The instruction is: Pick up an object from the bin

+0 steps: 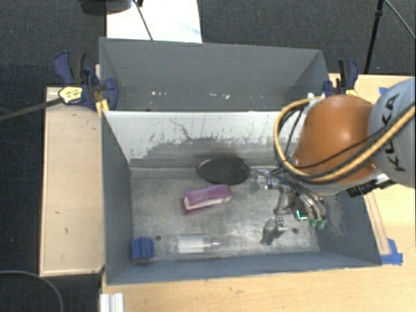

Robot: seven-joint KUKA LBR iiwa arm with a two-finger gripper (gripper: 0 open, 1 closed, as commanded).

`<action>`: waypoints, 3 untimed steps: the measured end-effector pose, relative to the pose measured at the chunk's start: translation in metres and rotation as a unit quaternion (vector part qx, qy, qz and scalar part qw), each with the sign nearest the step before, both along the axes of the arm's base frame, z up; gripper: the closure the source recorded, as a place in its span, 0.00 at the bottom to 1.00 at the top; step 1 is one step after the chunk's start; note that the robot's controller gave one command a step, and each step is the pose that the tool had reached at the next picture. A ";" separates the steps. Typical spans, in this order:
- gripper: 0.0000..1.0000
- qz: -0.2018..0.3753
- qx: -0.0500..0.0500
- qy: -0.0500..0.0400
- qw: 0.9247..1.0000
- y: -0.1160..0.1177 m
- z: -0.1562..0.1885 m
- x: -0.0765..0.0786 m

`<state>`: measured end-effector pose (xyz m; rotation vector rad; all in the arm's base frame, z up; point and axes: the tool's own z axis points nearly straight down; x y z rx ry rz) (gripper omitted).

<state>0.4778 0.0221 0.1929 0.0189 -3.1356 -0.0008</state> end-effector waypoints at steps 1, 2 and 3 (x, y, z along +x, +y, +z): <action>1.00 -0.001 0.000 -0.004 1.000 0.000 0.004 0.002; 1.00 -0.010 0.000 -0.005 1.000 -0.028 -0.017 0.032; 0.00 -0.009 0.000 -0.005 1.000 -0.027 -0.017 0.031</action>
Offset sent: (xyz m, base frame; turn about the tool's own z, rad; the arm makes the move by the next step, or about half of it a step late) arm 0.0000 0.0000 0.0000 0.0000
